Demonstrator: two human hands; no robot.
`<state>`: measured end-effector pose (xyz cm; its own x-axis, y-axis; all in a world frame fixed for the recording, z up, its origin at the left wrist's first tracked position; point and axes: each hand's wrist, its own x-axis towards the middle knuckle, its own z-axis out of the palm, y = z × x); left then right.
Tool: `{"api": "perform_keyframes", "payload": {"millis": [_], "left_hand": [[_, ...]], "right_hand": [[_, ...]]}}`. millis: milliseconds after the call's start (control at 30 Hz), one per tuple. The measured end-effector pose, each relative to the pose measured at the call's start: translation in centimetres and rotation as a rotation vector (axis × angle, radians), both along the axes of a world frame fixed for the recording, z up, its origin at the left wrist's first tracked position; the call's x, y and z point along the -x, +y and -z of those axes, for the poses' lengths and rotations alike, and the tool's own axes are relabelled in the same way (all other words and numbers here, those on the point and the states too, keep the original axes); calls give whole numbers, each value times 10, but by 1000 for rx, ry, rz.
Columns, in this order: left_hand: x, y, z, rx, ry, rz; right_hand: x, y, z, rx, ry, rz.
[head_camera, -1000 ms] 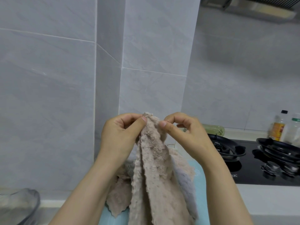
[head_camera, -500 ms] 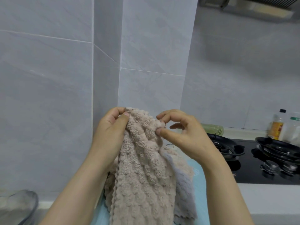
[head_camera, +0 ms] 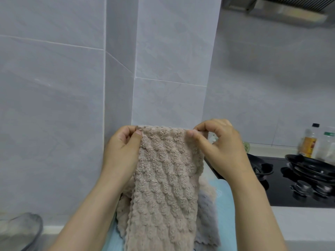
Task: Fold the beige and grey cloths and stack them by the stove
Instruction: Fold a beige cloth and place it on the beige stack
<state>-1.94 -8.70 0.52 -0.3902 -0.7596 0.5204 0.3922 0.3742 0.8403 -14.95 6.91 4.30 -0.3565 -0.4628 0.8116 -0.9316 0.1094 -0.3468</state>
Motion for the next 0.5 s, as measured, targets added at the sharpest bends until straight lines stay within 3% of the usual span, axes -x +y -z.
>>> {"api": "perform_keyframes", "payload": {"millis": [100,367,500], "left_hand": [[-1,-2,-1,1,15,19],[0,9,-5,88,71,47],[-1,11,-6,74,114,22]], "right_hand": [[2,-3,1,1,38,34],[-2,-6,2,-91,-115,197],[-2,-2,2,-134,-208,128]]}}
